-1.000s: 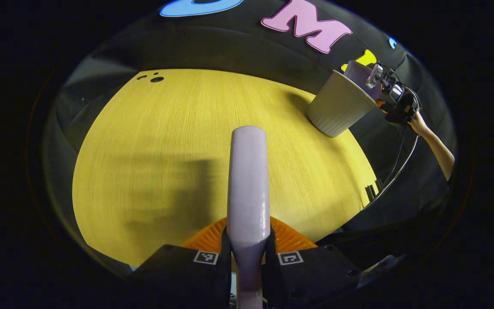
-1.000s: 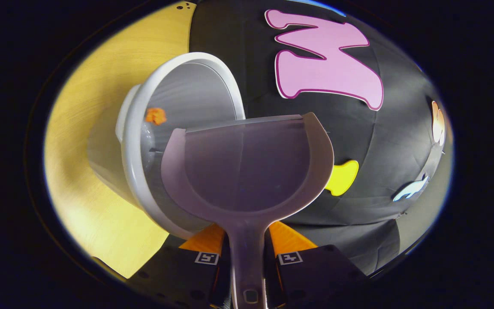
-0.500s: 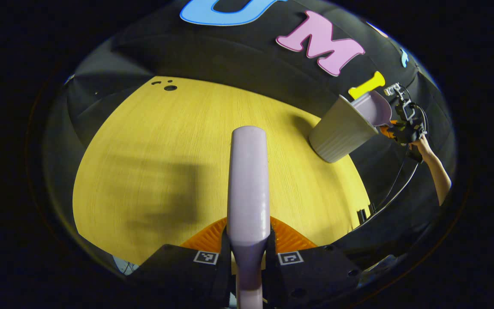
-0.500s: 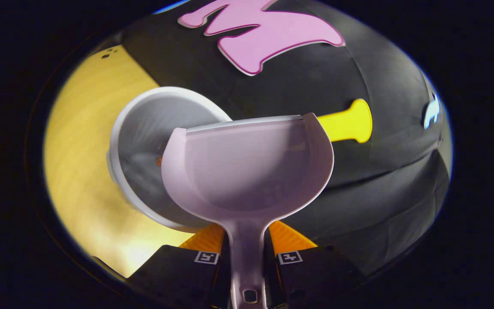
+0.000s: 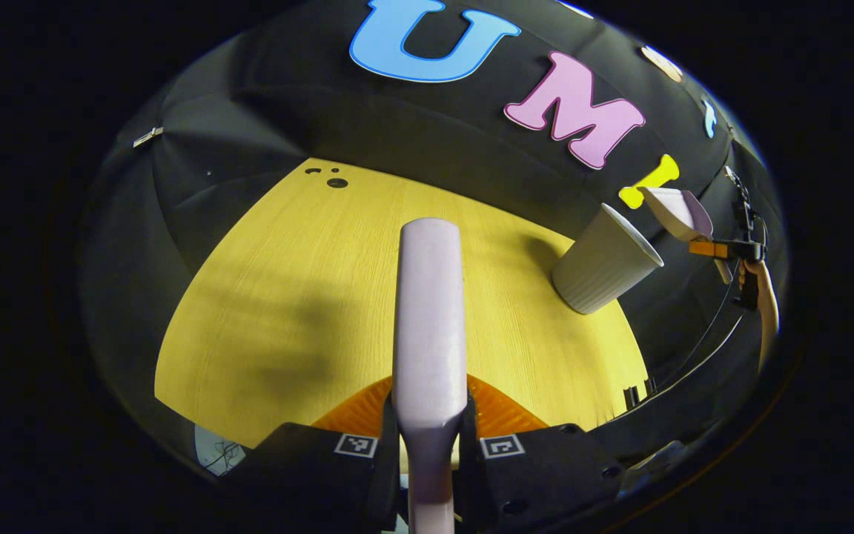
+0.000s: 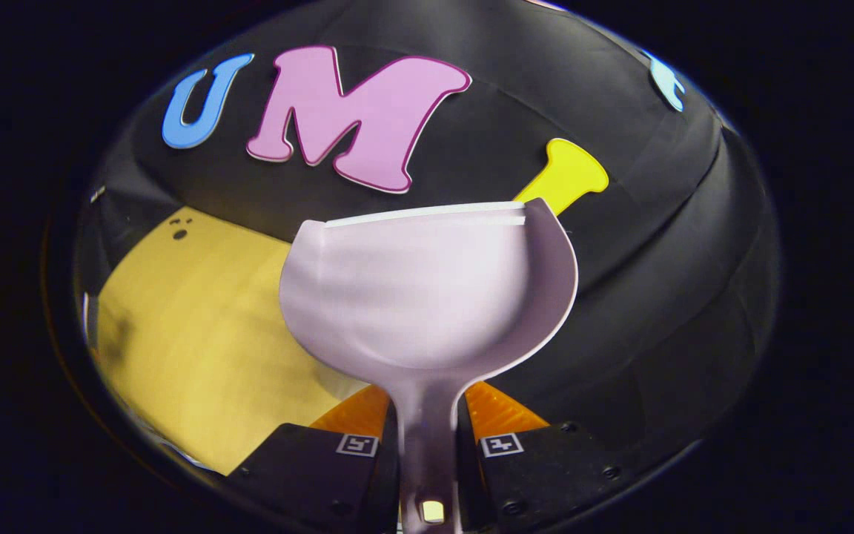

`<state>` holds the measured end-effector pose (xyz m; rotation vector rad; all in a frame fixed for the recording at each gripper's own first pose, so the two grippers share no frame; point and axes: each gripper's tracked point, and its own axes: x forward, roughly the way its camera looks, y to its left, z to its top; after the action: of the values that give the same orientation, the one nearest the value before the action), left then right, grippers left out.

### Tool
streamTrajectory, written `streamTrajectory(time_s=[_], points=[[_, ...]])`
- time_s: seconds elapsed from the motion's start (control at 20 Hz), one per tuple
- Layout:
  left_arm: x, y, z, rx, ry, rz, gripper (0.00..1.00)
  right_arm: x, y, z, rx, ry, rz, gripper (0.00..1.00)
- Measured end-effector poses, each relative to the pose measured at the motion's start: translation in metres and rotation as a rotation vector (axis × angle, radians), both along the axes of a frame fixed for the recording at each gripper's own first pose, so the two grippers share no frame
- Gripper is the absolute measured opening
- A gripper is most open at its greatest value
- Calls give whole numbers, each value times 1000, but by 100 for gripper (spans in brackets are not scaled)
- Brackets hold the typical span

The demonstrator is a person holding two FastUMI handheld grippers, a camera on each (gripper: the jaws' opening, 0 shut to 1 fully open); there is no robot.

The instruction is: Pick up the small broom and dustpan from the desktop, sweep the trash into the dustpan with the broom, and then empty the trash into the garbage bin.

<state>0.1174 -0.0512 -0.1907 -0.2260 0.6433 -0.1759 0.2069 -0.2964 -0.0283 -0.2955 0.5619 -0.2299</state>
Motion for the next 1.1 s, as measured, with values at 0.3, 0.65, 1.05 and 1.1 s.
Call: streamTrajectory(time_s=[0.3,0.65,1.05,1.1], points=[[-5,-9,-16,3,-4,-14,36,6,32,21,237,-49,88,35],[-15,-22,-43,11,32,-28,36,-19,155,-26,414,-5,243,35],[12,-21,-53,31,47,11,36,-35,234,-152,475,203,311,35],[17,-22,-54,36,53,13,36,-32,238,-169,485,226,306,35]])
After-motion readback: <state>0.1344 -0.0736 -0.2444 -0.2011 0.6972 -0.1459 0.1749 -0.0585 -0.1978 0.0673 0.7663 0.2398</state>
